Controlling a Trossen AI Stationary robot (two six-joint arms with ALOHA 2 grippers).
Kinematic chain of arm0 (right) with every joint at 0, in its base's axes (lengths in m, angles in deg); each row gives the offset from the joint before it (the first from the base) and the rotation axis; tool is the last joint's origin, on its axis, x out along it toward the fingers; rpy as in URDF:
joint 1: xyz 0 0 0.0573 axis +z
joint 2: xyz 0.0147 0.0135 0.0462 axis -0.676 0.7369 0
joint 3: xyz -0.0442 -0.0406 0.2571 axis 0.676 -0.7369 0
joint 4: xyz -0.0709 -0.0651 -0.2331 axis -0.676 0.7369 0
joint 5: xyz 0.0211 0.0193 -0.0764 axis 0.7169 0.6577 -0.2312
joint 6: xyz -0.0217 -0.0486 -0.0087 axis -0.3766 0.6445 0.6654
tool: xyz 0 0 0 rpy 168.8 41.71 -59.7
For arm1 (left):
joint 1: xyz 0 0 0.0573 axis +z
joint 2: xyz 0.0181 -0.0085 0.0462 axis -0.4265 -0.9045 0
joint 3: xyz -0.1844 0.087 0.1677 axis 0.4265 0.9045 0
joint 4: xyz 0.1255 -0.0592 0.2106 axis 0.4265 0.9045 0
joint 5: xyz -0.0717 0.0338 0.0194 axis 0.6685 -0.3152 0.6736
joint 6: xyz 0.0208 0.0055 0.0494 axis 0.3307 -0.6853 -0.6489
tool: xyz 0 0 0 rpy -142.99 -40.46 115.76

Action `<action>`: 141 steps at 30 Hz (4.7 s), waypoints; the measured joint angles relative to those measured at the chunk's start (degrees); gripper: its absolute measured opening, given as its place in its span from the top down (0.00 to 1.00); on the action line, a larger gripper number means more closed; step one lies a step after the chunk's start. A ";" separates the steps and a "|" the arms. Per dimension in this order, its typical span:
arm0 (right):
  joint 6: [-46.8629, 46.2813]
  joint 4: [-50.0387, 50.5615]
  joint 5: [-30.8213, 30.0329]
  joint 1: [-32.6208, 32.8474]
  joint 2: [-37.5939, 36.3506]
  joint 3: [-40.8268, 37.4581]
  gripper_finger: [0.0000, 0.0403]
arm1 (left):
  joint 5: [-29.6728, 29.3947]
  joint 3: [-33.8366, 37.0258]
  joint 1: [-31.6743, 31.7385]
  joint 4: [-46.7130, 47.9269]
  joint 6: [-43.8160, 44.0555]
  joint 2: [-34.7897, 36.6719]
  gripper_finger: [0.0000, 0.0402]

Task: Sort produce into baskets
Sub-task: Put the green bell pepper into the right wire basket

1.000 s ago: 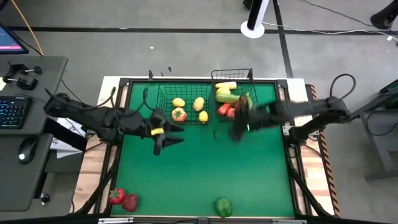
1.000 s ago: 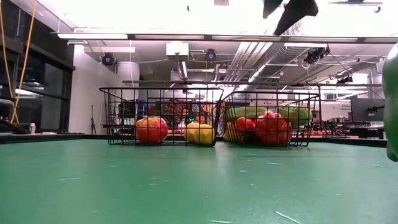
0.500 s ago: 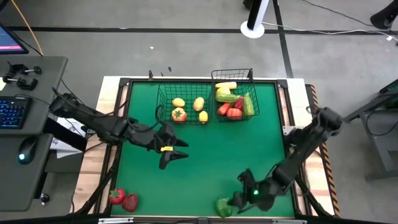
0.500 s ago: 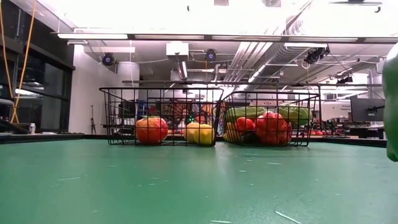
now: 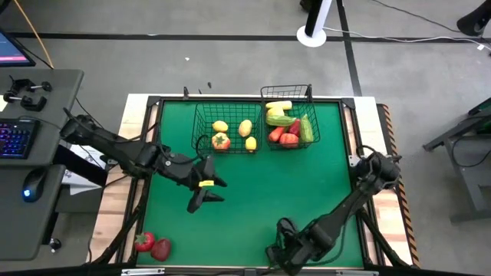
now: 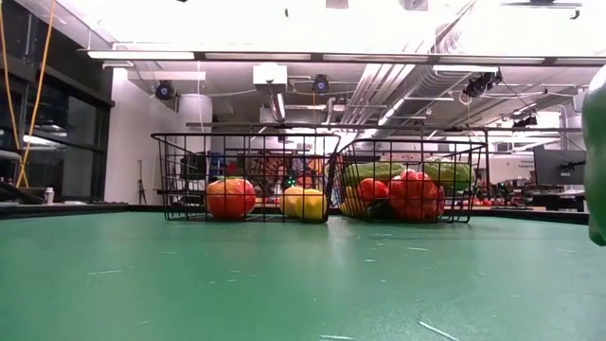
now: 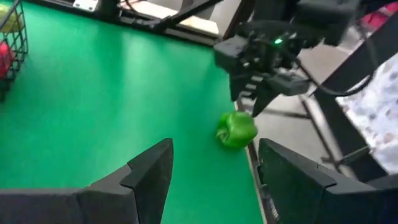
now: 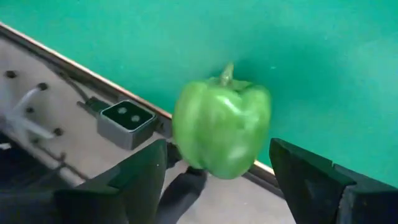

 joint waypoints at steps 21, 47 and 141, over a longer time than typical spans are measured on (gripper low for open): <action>22.26 8.81 -4.19 -1.44 4.14 8.90 0.32 | -5.48 0.37 -4.47 -11.16 -0.69 -0.02 0.44; 34.22 9.01 -4.93 -3.43 4.14 8.83 0.10 | -21.50 0.39 -7.32 -16.42 11.58 -0.04 0.44; 21.11 18.68 -37.89 -23.99 -5.85 8.70 0.52 | -22.83 0.37 -9.95 2.47 -1.65 24.36 0.44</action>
